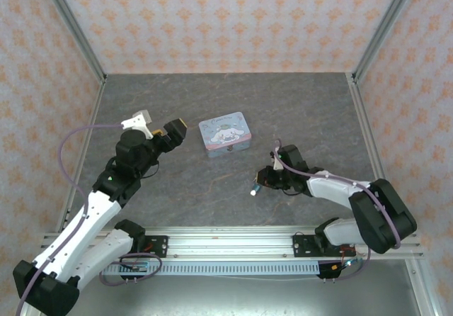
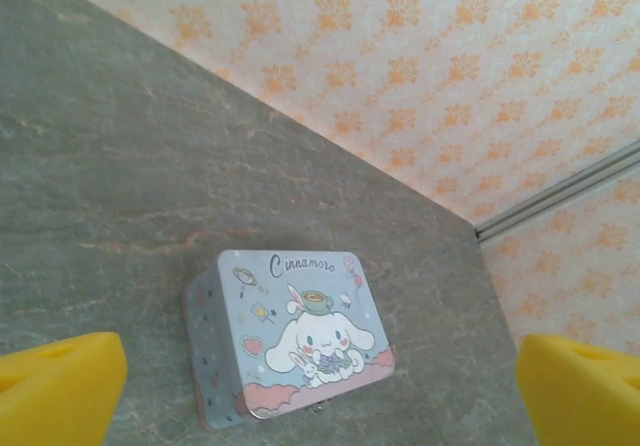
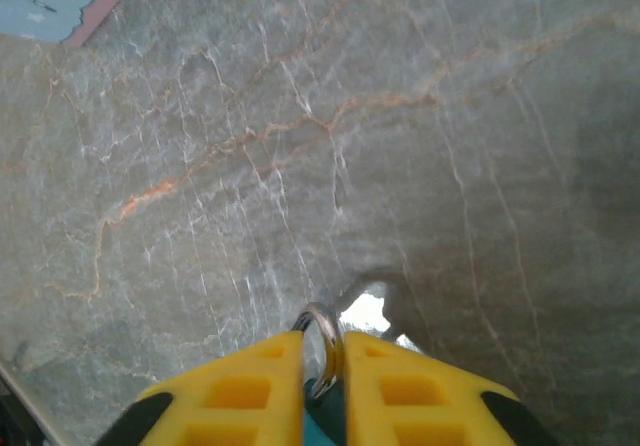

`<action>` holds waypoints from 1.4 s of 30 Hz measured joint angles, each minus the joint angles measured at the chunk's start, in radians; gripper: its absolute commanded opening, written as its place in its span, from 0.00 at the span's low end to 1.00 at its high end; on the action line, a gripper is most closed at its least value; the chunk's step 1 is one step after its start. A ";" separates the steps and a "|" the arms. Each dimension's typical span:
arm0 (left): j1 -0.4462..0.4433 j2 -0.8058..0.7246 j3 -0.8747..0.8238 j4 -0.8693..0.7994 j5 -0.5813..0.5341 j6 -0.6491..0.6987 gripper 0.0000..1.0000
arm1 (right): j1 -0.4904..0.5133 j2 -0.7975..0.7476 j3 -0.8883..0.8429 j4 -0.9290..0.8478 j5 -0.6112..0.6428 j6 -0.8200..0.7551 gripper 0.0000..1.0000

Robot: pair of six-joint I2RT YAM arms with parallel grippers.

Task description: Unlock the padlock with the key

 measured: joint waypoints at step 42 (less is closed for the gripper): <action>0.225 0.270 -0.319 0.435 -0.488 0.634 1.00 | -0.483 0.018 -0.116 0.599 0.585 -0.452 0.99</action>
